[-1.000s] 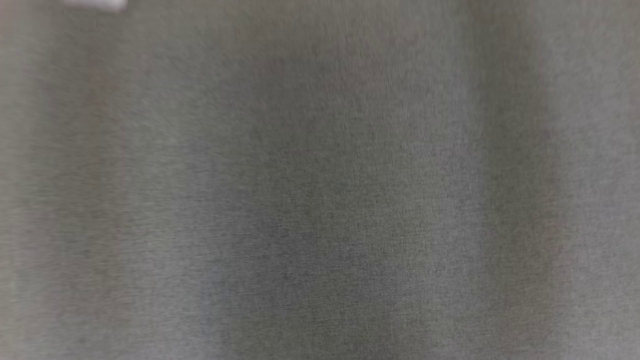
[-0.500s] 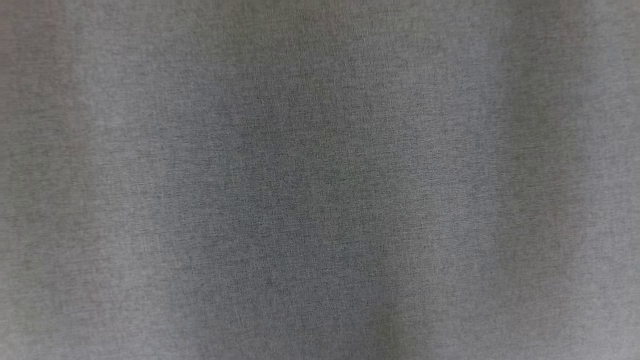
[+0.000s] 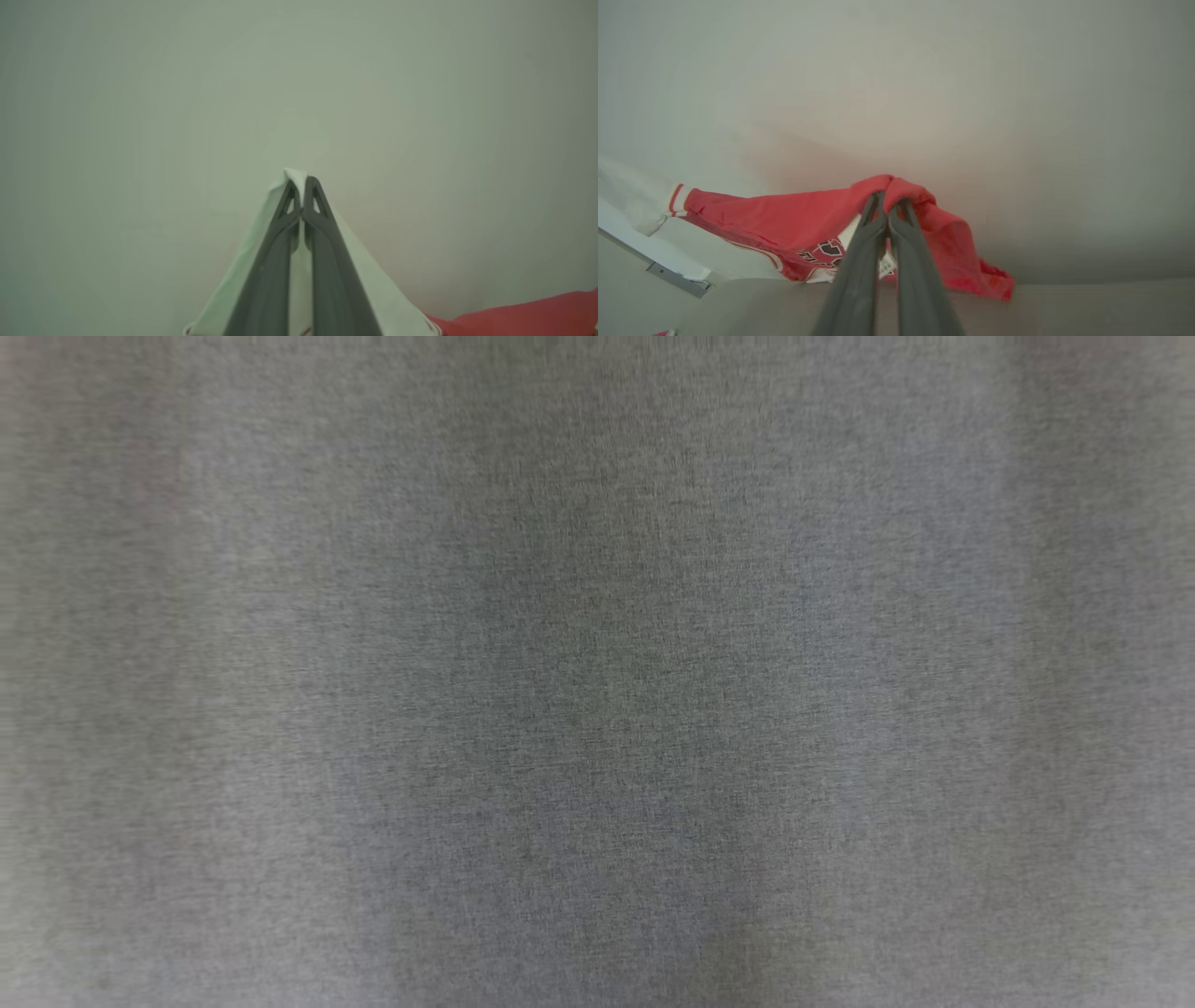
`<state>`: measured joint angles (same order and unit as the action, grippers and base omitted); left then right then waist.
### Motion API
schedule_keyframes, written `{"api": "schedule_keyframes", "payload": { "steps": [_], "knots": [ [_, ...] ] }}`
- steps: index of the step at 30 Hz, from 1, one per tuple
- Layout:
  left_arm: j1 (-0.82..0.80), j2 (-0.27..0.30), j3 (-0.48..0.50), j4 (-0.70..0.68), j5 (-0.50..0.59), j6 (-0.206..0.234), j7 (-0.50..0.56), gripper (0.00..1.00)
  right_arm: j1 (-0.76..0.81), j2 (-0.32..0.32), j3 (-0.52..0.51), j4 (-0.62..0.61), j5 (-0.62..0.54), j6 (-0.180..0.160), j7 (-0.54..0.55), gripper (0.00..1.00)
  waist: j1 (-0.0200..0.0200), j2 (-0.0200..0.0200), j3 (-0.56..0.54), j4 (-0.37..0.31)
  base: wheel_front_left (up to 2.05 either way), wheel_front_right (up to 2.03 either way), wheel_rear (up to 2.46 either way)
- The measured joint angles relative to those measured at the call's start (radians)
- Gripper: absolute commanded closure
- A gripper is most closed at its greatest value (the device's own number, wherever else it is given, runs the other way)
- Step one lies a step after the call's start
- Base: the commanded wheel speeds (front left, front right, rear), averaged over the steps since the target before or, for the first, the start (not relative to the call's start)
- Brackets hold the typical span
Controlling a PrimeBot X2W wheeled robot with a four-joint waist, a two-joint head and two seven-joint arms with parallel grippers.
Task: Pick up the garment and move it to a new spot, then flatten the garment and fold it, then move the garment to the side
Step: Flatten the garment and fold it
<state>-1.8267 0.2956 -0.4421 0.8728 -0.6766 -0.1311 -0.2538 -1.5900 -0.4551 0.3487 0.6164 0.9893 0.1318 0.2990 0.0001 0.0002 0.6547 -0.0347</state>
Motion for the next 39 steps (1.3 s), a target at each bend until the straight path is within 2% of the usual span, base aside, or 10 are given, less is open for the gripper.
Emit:
{"api": "schedule_keyframes", "payload": {
  "steps": [5, 9, 11, 12, 15, 18, 20, 23, 29, 39],
  "knots": [
    [0.289, 0.067, 0.038, -0.210, -0.030, 0.006, -0.007, 1.00, 0.338, -0.086, 0.022, -0.210, 0.099, 0.000, -0.015, 1.00, -0.0003, -0.0003, -0.064, 0.000, 0.00, 0.00, 0.00],
    [0.634, 0.107, 0.104, -0.441, -0.036, 0.076, -0.009, 1.00, 0.646, -0.140, 0.021, -0.374, 0.147, 0.000, -0.042, 1.00, -0.0004, -0.0004, -0.127, -0.002, 0.00, 0.00, 0.00],
    [0.837, 0.102, 0.142, -0.556, -0.048, 0.127, -0.009, 1.00, 0.802, -0.170, 0.026, -0.440, 0.147, 0.000, -0.049, 1.00, -0.0003, -0.0003, -0.161, -0.002, 0.00, 0.00, 0.00],
    [1.022, 0.104, 0.165, -0.662, -0.053, 0.171, -0.009, 1.00, 0.940, -0.190, 0.027, -0.491, 0.143, 0.000, -0.062, 1.00, -0.0003, -0.0003, -0.197, -0.003, 0.00, 0.00, 0.00],
    [1.280, 0.092, 0.217, -0.793, -0.066, 0.230, -0.009, 1.00, 1.111, -0.196, 0.019, -0.546, 0.130, 0.000, -0.077, 1.00, -0.0006, -0.0006, -0.251, -0.003, 0.00, 0.00, 0.00],
    [1.504, 0.064, 0.250, -0.849, -0.061, 0.261, -0.009, 1.00, 1.255, -0.190, 0.007, -0.568, 0.108, 0.000, -0.089, 1.00, -0.0005, -0.0006, -0.299, -0.003, 0.00, 0.00, 0.00],
    [1.619, 0.024, 0.267, -0.877, -0.050, 0.273, -0.009, 1.00, 1.335, -0.186, -0.008, -0.568, 0.077, 0.000, -0.112, 1.00, -0.0006, -0.0006, -0.329, -0.002, 0.00, 0.00, 0.00],
    [1.754, -0.034, 0.282, -0.890, -0.033, 0.271, -0.009, 1.00, 1.452, -0.165, -0.047, -0.561, 0.068, 0.000, -0.146, 1.00, -0.0006, -0.0006, -0.368, 0.004, 0.00, 0.00, 0.00],
    [1.944, -0.118, 0.317, -0.871, -0.002, 0.235, -0.009, 1.00, 1.647, -0.131, -0.098, -0.552, 0.037, 0.000, -0.199, 1.00, -0.0004, -0.0006, -0.445, 0.024, 0.00, 0.00, 0.00],
    [2.126, -0.160, 0.280, -0.795, 0.018, 0.192, -0.005, 1.00, 1.865, -0.099, -0.131, -0.549, 0.022, 0.000, -0.184, 1.00, -0.0003, -0.0004, -0.564, 0.059, 0.00, 0.00, 0.00]
  ]
}}
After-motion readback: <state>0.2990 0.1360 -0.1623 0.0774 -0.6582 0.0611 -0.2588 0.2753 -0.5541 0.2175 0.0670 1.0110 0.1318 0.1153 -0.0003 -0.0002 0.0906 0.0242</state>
